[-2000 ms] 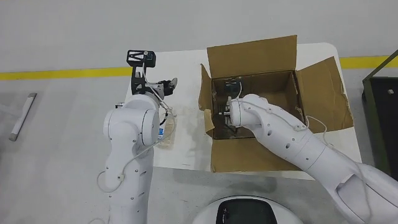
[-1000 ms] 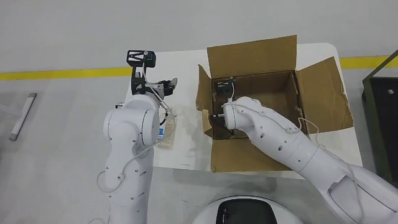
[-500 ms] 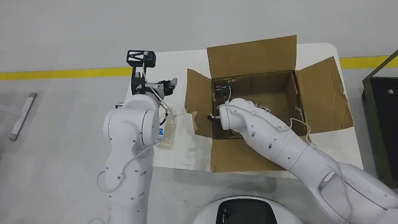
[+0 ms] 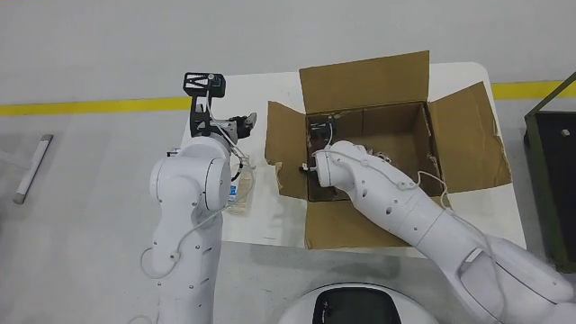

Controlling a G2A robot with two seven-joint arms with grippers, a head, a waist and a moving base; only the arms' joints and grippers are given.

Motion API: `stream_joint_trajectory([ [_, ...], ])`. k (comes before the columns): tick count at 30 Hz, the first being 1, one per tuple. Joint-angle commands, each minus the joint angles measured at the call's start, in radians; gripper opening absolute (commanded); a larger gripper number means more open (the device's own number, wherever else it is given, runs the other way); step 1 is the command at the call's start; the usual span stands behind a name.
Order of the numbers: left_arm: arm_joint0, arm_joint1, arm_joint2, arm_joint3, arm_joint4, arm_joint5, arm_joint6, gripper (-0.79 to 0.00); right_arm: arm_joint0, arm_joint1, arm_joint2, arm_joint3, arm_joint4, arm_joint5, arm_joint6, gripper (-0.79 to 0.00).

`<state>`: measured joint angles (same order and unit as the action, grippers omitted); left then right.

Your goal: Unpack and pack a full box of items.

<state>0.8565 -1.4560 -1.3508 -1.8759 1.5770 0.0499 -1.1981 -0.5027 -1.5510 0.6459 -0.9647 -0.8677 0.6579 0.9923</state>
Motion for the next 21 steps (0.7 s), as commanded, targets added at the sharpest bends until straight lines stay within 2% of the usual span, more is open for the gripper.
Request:
stream_joint_trajectory([
  [1, 0.0, 0.0, 0.0, 0.0, 0.0, 0.0, 0.0, 0.0, -0.013, 0.004, 0.015, -0.027, -0.002, -0.001, -0.001, -0.785],
  [7, 0.0, 0.0, 0.0, 0.0, 0.0, 0.0, 0.0, 0.0, -0.099, 0.044, 0.082, -0.21, -0.075, 0.024, 0.033, -0.785],
  [14, 0.0, 0.0, 0.0, 0.0, 0.0, 0.0, 0.0, 0.0, -0.263, 0.119, 0.233, -0.536, -0.231, 0.026, 0.144, -0.785],
  [21, 0.0, 0.0, 0.0, 0.0, 0.0, 0.0, 0.0, 0.0, -0.454, 0.18, 0.478, -0.872, -0.31, -0.06, 0.217, -0.785],
])
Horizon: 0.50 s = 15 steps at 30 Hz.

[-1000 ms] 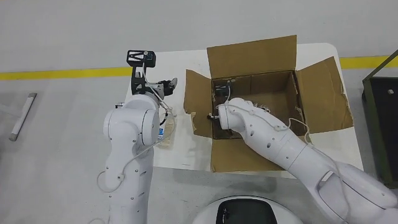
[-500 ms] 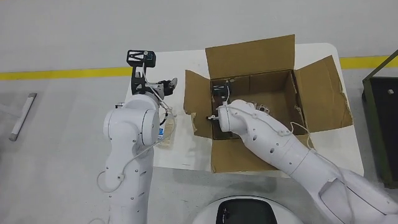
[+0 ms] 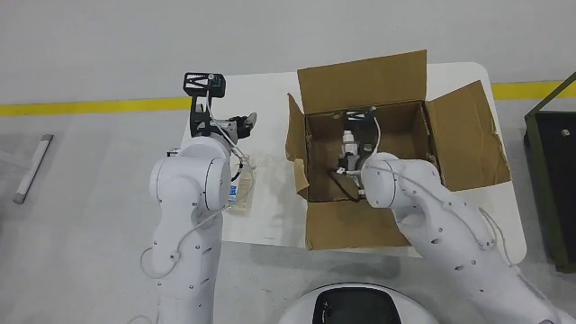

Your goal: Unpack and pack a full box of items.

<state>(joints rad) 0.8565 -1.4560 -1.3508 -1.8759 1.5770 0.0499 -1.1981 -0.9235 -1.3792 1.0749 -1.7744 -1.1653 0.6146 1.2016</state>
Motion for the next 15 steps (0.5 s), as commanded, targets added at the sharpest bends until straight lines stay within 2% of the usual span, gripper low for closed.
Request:
stream_joint_trajectory([
  [1, 0.0, 0.0, 0.0, 0.0, 0.0, 0.0, 0.0, 0.0, -0.05, 0.012, 0.072, -0.092, -0.009, -0.028, 0.008, -0.785],
  [4, 0.0, 0.0, 0.0, 0.0, 0.0, 0.0, 0.0, 0.0, -0.142, 0.028, 0.194, -0.206, 0.063, -0.111, -0.035, -0.785],
  [8, 0.0, 0.0, 0.0, 0.0, 0.0, 0.0, 0.0, 0.0, -0.218, 0.032, 0.311, -0.226, 0.261, -0.205, -0.114, -0.785],
  [15, 0.0, 0.0, 0.0, 0.0, 0.0, 0.0, 0.0, 0.0, -0.218, 0.032, 0.311, -0.226, 0.261, -0.205, -0.114, -0.785],
])
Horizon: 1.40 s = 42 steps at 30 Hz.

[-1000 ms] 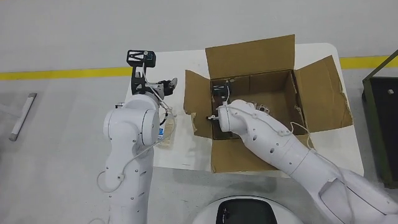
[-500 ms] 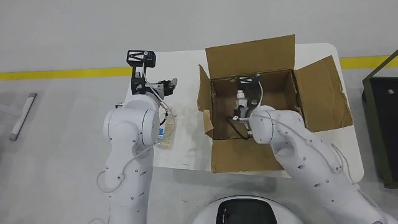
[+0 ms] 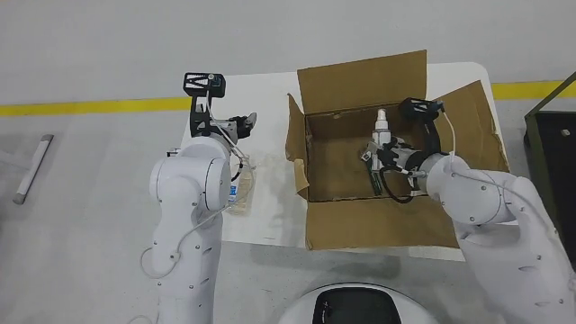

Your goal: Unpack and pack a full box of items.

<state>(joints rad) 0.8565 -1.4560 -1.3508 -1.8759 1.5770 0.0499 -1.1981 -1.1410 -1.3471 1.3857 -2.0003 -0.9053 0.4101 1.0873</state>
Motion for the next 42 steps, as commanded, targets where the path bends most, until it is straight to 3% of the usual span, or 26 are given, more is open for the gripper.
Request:
stream_joint_trajectory([
  [1, 0.0, 0.0, 0.0, 0.0, 0.0, 0.0, 0.0, 0.0, 0.0, 0.0, 0.0, 0.0, 0.001, 0.0, 0.0, -0.785],
  [7, 0.0, 0.0, 0.0, 0.0, 0.0, 0.0, 0.0, 0.0, -0.018, -0.001, 0.005, -0.008, 0.047, -0.025, -0.05, -0.785],
  [10, 0.0, 0.0, 0.0, 0.0, 0.0, 0.0, 0.0, 0.0, -0.046, 0.006, 0.067, -0.085, 0.038, -0.031, -0.073, -0.785],
  [13, 0.0, 0.0, 0.0, 0.0, 0.0, 0.0, 0.0, 0.0, -0.106, 0.019, 0.195, -0.211, 0.042, -0.061, -0.068, -0.785],
  [18, 0.0, 0.0, 0.0, 0.0, 0.0, 0.0, 0.0, 0.0, -0.227, 0.037, 0.521, -0.344, 0.09, -0.094, -0.034, -0.785],
  [23, 0.0, 0.0, 0.0, 0.0, 0.0, 0.0, 0.0, 0.0, -0.346, 0.048, 0.783, -0.345, 0.124, -0.172, 0.029, -0.785],
  [27, 0.0, 0.0, 0.0, 0.0, 0.0, 0.0, 0.0, 0.0, -0.475, 0.049, 0.892, -0.326, 0.084, -0.224, 0.051, -0.785],
  [34, 0.0, 0.0, 0.0, 0.0, 0.0, 0.0, 0.0, 0.0, -0.629, 0.047, 0.797, -0.296, -0.09, -0.271, 0.037, -0.785],
  [42, 0.0, 0.0, 0.0, 0.0, 0.0, 0.0, 0.0, 0.0, -0.654, 0.049, 0.569, -0.258, -0.267, -0.279, 0.041, -0.785],
])
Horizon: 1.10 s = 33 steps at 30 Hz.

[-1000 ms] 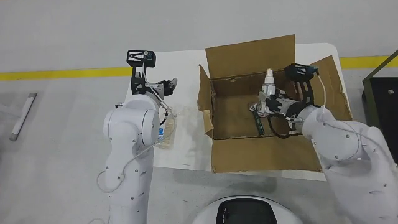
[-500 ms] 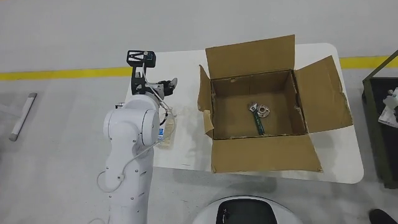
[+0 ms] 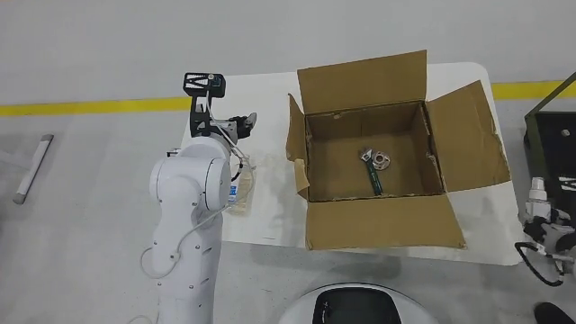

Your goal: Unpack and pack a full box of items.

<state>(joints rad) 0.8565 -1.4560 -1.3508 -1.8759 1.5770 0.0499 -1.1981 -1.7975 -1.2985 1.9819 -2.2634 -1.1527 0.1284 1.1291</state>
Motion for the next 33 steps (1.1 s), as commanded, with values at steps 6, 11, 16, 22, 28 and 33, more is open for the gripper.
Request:
stream_joint_trajectory([
  [6, 0.0, 0.0, 0.0, 0.0, 0.0, 0.0, 0.0, 0.0, 0.023, -0.001, -0.156, 0.056, -0.12, 0.017, -0.019, -0.785],
  [11, 0.0, 0.0, 0.0, 0.0, 0.0, 0.0, 0.0, 0.0, 0.046, 0.0, -0.202, 0.116, -0.152, 0.021, -0.018, -0.785],
  [16, 0.0, 0.0, 0.0, 0.0, 0.0, 0.0, 0.0, 0.0, 0.075, 0.0, -0.221, 0.156, -0.153, 0.022, -0.012, -0.785],
  [22, 0.0, 0.0, 0.0, 0.0, 0.0, 0.0, 0.0, 0.0, 0.115, 0.002, -0.24, 0.192, -0.166, 0.02, 0.008, -0.785],
  [28, 0.0, 0.0, 0.0, 0.0, 0.0, 0.0, 0.0, 0.0, 0.153, 0.004, -0.265, 0.224, -0.183, 0.019, 0.021, -0.653],
  [33, 0.0, 0.0, 0.0, 0.0, 0.0, 0.0, 0.0, 0.0, 0.175, 0.005, -0.279, 0.242, -0.195, 0.025, 0.032, -0.459],
])
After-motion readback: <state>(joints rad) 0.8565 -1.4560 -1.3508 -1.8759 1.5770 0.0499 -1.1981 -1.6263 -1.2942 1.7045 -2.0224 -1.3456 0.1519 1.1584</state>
